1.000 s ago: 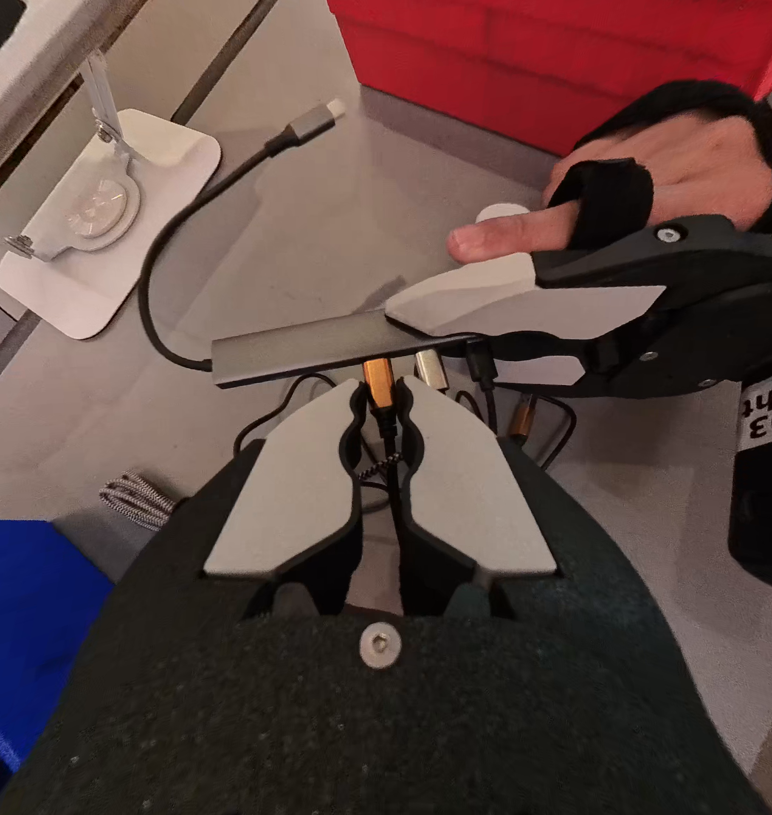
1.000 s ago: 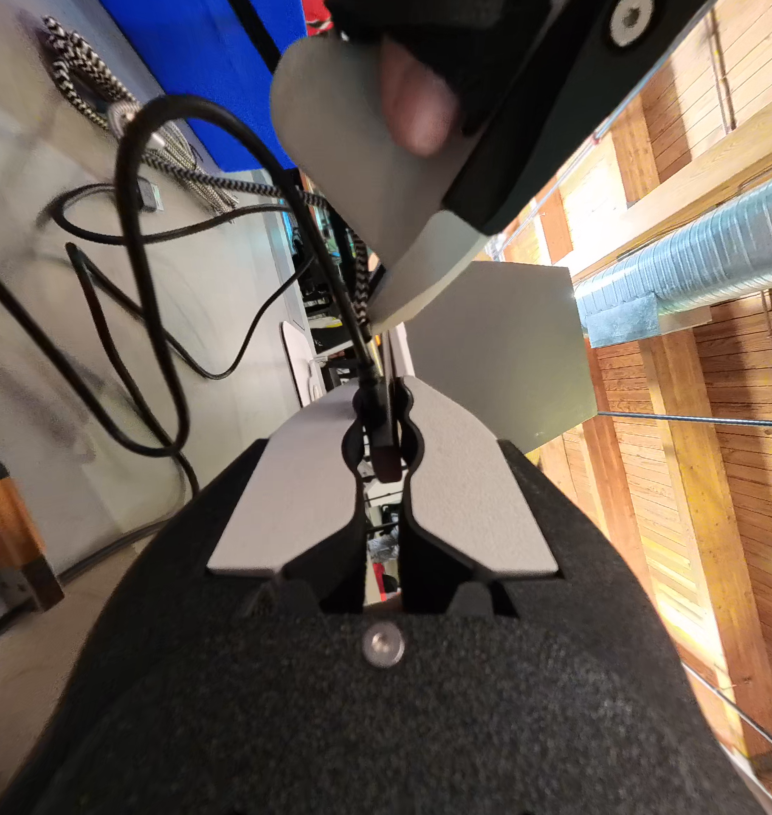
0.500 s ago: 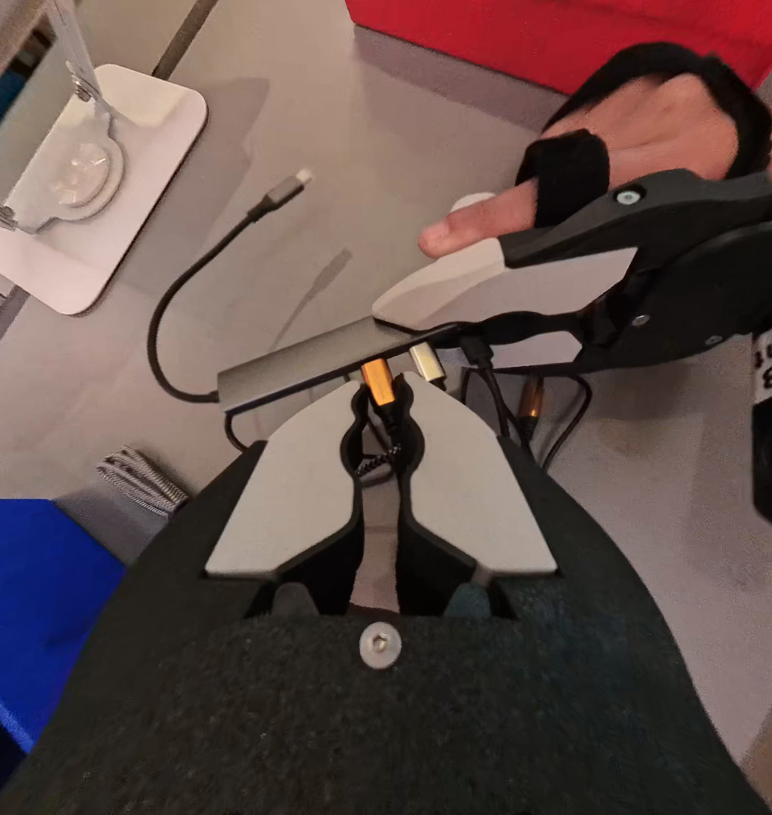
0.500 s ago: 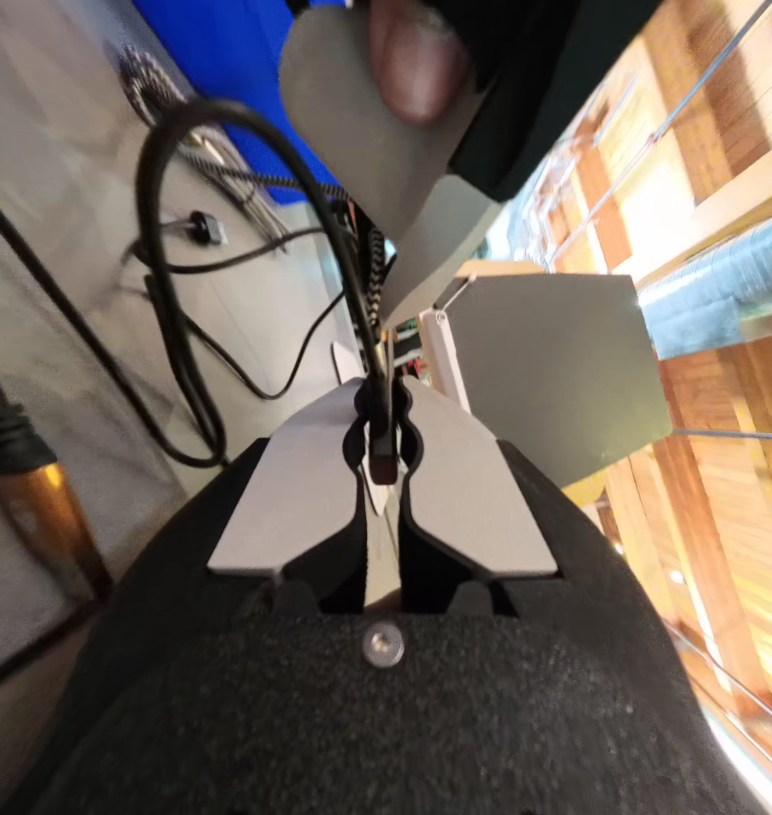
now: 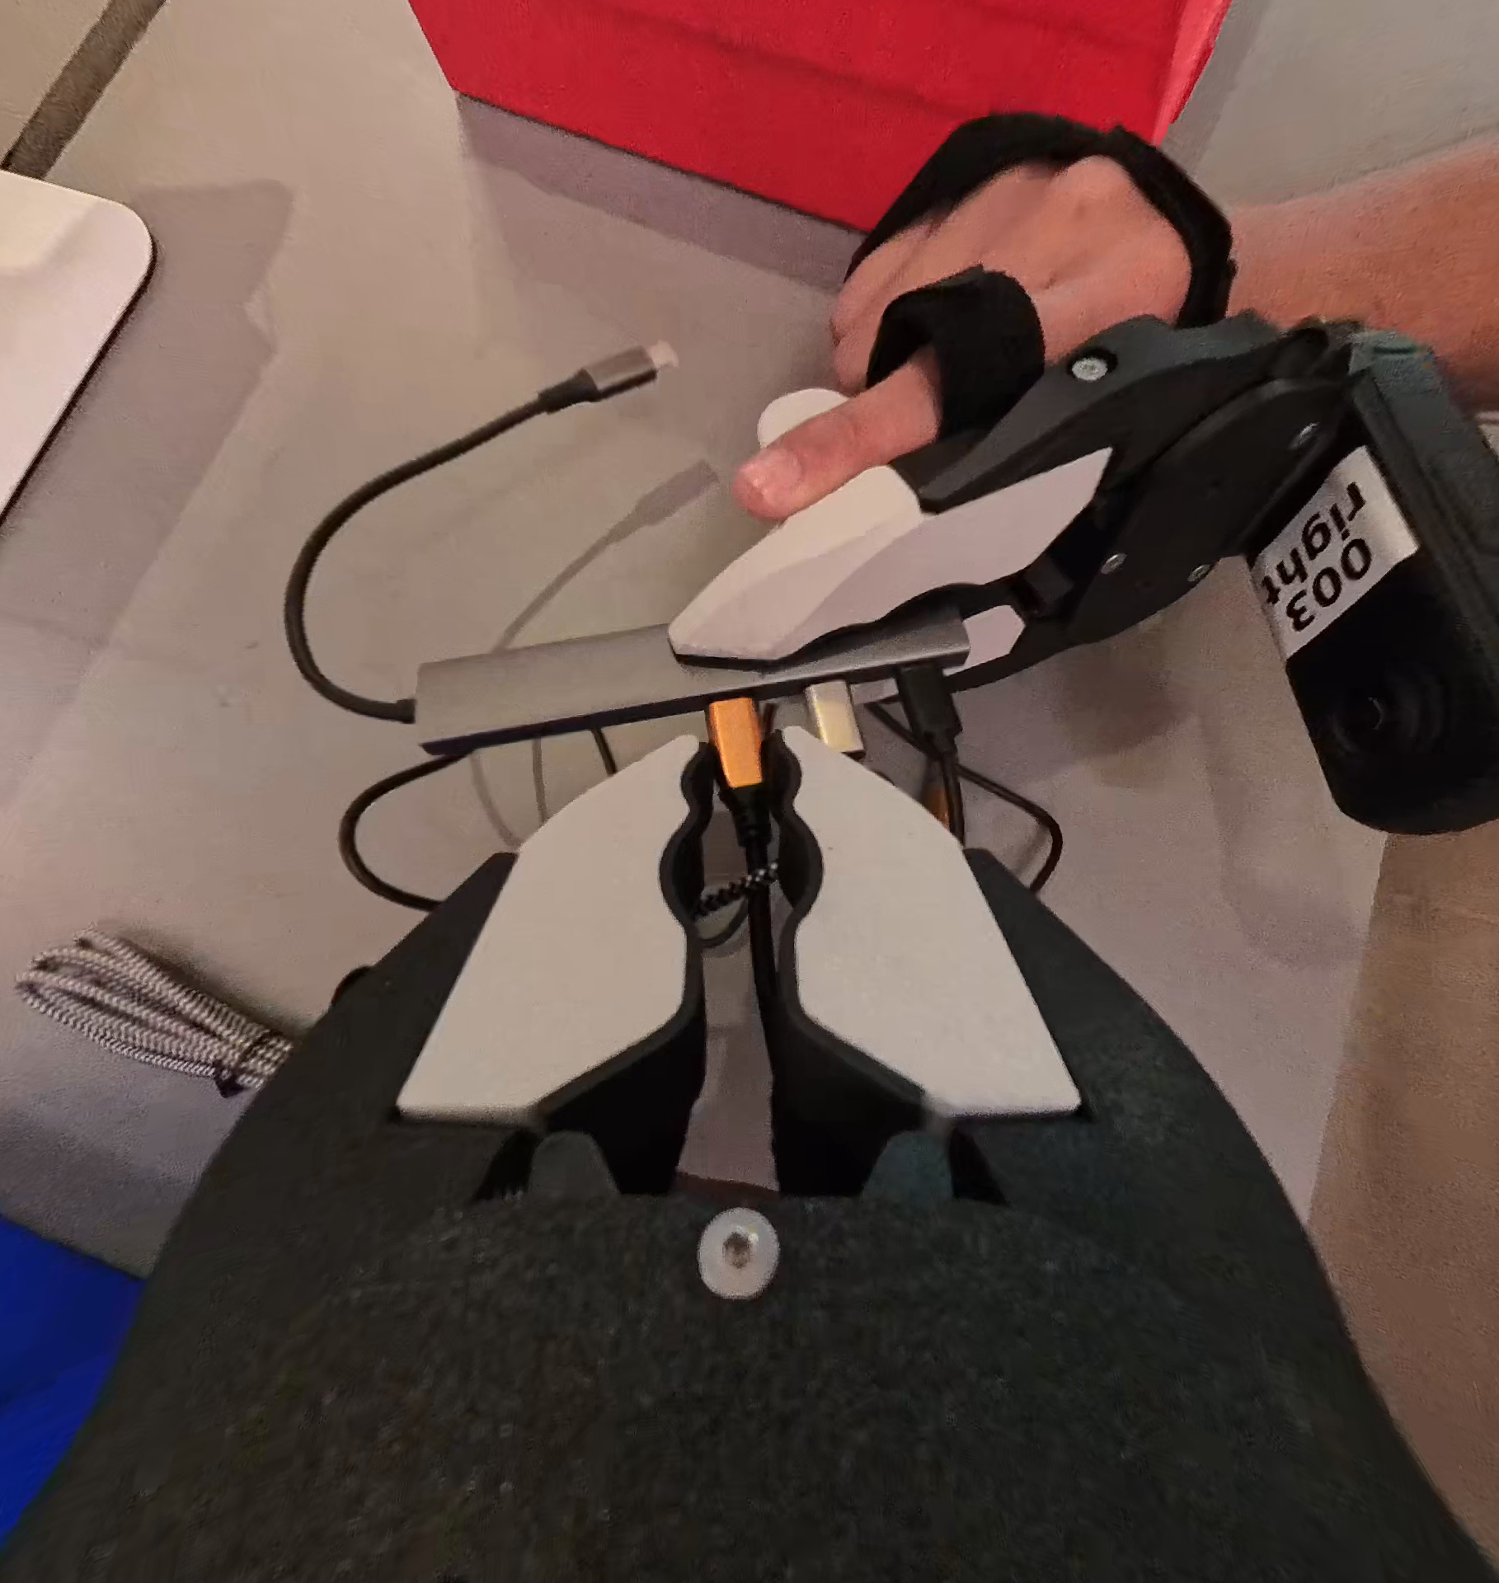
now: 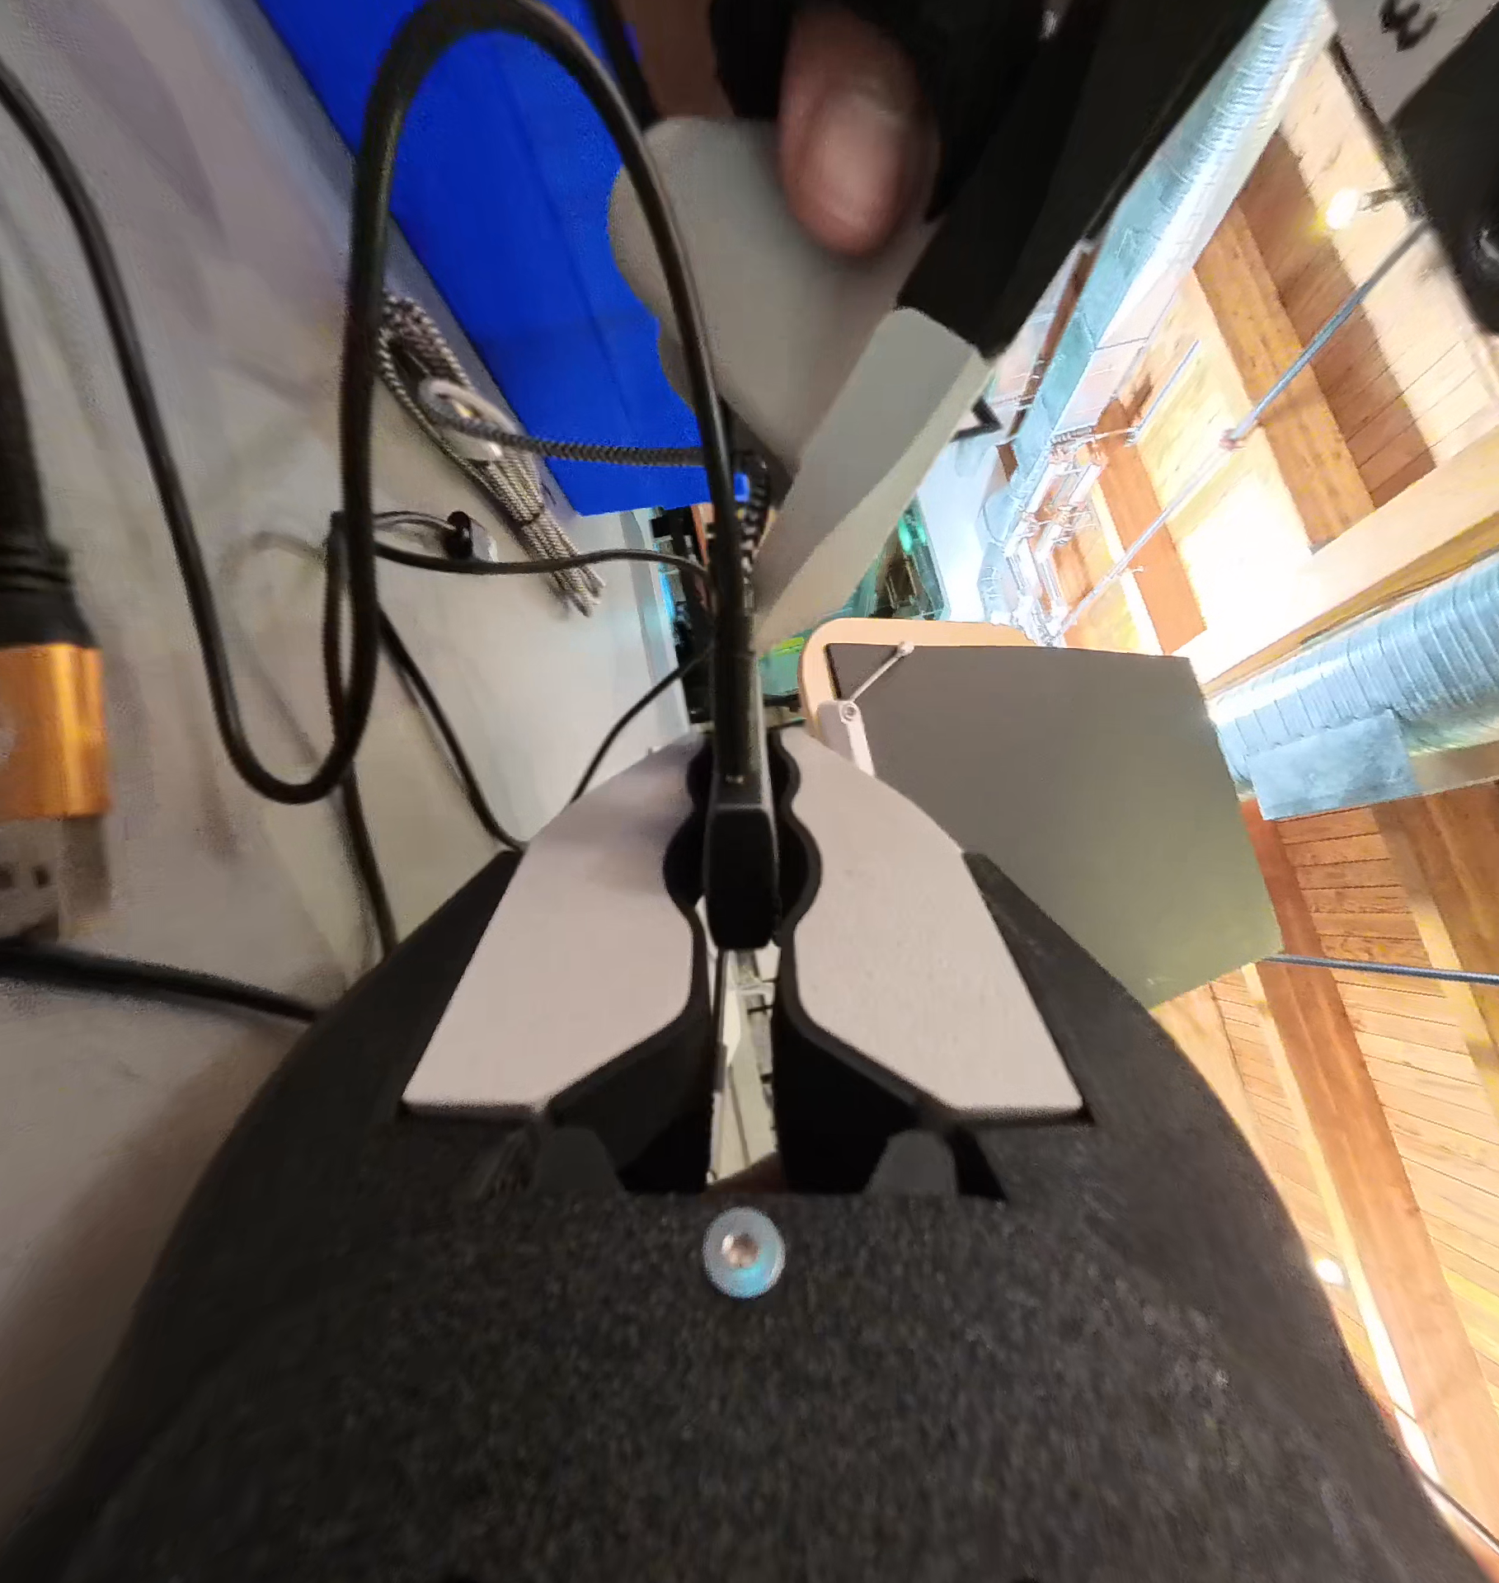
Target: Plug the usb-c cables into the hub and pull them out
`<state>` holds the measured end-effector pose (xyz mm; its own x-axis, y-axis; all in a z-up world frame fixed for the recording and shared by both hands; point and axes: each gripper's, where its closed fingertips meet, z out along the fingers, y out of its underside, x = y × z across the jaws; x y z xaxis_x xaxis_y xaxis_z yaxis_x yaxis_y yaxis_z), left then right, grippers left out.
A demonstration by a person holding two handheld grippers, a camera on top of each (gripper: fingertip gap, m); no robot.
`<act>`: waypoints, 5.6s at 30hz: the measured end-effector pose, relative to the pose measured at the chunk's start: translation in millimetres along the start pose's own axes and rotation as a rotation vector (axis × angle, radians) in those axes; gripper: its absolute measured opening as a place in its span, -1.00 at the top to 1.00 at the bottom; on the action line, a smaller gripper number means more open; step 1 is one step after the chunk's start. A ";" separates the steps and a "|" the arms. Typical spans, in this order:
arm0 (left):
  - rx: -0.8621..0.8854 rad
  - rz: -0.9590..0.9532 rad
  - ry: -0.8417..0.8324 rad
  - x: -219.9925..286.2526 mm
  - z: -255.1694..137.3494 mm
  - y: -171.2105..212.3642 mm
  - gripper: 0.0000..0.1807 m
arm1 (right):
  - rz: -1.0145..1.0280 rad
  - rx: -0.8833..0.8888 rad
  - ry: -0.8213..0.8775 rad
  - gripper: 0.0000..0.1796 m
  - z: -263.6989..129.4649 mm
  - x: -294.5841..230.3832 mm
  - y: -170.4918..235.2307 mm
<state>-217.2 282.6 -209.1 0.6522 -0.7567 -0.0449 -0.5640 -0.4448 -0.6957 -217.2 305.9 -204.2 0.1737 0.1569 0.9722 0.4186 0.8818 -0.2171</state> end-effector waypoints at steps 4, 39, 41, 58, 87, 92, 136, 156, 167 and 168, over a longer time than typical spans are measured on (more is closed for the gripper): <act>0.054 0.017 -0.015 0.8 -1.8 -7.1 0.87 | -0.010 -0.005 0.050 0.89 -3.4 8.1 0.7; -0.068 0.085 -0.193 -12.0 -42.0 16.3 0.87 | -0.004 -0.134 0.044 0.89 5.8 -2.3 21.2; 0.034 0.031 -0.206 -21.5 -77.3 6.8 0.88 | 0.022 -0.046 0.075 0.89 1.2 2.9 1.0; -0.016 -0.019 -0.126 31.4 -2.9 52.7 0.85 | 0.324 -0.201 0.119 0.89 11.6 27.3 45.9; 0.359 -0.146 -0.249 39.9 2.6 -13.8 0.89 | 0.082 0.044 0.023 0.90 4.4 4.0 -6.2; 0.388 -0.189 -0.241 36.2 1.6 -16.7 0.90 | 0.109 0.032 0.027 0.89 7.0 5.8 -0.4; 0.177 -0.207 -0.405 8.9 9.2 18.5 1.00 | 0.054 -0.189 -0.033 0.89 24.2 -22.9 12.4; 0.304 -0.242 -0.417 -2.7 -27.0 19.9 0.56 | 0.061 -0.148 -0.020 0.90 16.2 -13.7 15.9; 0.310 -0.127 -0.489 -6.6 -17.4 4.1 0.65 | 0.010 -0.087 -0.033 0.90 13.3 -19.7 1.0; 0.275 -0.149 -0.461 -8.1 -10.2 10.7 0.63 | 0.006 -0.074 -0.030 0.90 12.6 -19.5 -2.1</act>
<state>-233.7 279.1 -208.8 0.9036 -0.3801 -0.1976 -0.3361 -0.3430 -0.8771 -232.7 306.5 -221.6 0.1498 0.1769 0.9728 0.4827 0.8456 -0.2281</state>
